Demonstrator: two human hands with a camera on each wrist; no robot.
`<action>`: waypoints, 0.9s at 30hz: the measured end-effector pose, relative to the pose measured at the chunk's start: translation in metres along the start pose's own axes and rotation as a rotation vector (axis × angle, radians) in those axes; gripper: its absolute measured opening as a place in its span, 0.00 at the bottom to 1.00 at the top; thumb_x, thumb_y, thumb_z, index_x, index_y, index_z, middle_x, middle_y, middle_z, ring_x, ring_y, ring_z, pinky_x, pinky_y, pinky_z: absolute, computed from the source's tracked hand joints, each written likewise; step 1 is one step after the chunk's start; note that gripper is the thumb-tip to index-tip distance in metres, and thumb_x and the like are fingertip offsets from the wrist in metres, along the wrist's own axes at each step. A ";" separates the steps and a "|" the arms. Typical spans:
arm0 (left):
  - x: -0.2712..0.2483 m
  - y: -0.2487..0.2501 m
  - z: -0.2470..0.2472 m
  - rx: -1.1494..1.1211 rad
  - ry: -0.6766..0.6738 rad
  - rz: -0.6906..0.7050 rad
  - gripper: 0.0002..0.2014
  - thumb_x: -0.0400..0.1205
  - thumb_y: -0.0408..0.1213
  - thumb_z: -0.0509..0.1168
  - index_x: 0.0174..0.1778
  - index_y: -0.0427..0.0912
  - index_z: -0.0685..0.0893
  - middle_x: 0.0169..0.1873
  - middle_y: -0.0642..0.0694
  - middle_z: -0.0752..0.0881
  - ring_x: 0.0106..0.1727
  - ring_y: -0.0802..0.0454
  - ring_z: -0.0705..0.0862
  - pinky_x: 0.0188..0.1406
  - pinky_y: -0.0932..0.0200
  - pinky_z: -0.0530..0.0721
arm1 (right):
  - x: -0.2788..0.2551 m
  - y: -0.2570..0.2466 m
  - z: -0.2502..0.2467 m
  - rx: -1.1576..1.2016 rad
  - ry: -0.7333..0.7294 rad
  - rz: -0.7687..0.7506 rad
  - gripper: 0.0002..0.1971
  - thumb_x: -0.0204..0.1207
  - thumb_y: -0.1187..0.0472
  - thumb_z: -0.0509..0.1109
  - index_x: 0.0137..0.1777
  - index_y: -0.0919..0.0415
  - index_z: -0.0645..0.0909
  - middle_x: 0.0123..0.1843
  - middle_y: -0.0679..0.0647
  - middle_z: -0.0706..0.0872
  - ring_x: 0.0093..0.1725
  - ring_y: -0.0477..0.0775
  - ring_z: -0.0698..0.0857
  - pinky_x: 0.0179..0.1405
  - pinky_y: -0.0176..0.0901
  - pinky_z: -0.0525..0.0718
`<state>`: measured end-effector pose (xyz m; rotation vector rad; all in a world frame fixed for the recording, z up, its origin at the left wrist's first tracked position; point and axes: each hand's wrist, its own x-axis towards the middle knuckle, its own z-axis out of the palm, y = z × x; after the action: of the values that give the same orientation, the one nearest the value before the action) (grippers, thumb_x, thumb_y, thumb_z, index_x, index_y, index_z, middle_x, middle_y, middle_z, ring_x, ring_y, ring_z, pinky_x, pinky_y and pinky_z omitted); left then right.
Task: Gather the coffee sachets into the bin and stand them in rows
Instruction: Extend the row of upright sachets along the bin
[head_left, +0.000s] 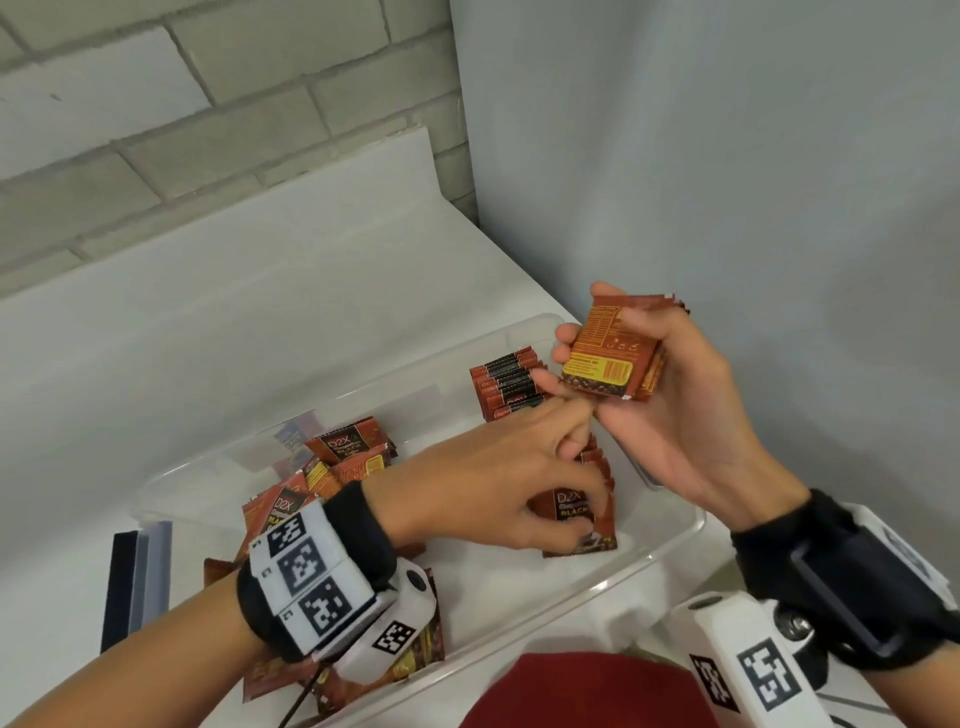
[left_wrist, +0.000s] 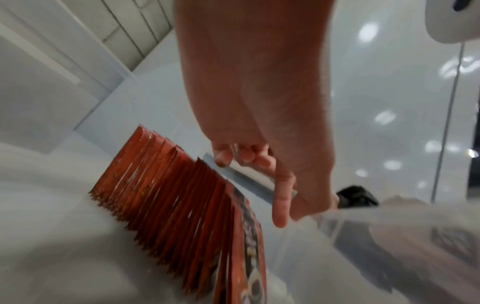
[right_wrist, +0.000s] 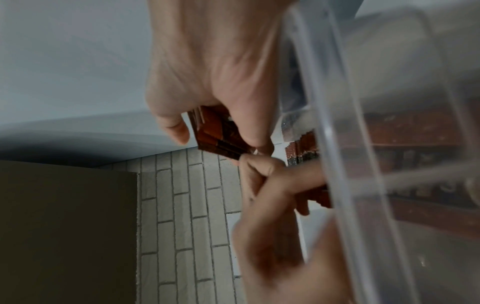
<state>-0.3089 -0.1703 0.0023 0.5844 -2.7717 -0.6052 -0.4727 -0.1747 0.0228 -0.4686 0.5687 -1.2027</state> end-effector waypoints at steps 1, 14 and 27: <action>-0.002 0.000 -0.005 -0.065 0.042 -0.037 0.08 0.78 0.41 0.68 0.43 0.41 0.90 0.39 0.49 0.70 0.41 0.58 0.68 0.39 0.68 0.67 | 0.000 0.000 0.001 0.008 -0.008 0.008 0.24 0.70 0.63 0.66 0.69 0.59 0.74 0.51 0.66 0.84 0.48 0.60 0.86 0.58 0.59 0.86; -0.008 -0.018 -0.050 -0.593 0.580 -0.623 0.17 0.79 0.50 0.67 0.62 0.50 0.83 0.43 0.57 0.85 0.46 0.61 0.82 0.43 0.67 0.81 | -0.002 0.002 0.004 -0.330 -0.055 0.105 0.22 0.71 0.69 0.67 0.66 0.61 0.78 0.58 0.61 0.89 0.56 0.61 0.89 0.52 0.51 0.89; -0.016 -0.019 -0.059 -0.852 0.532 -0.423 0.09 0.74 0.34 0.72 0.50 0.42 0.86 0.50 0.39 0.90 0.56 0.35 0.84 0.60 0.39 0.82 | 0.003 0.004 0.006 -0.299 -0.042 0.101 0.46 0.57 0.32 0.66 0.71 0.64 0.73 0.59 0.68 0.87 0.53 0.65 0.90 0.48 0.53 0.89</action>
<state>-0.2701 -0.1995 0.0442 0.9311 -1.6738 -1.3660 -0.4648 -0.1766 0.0246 -0.7085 0.7316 -1.0128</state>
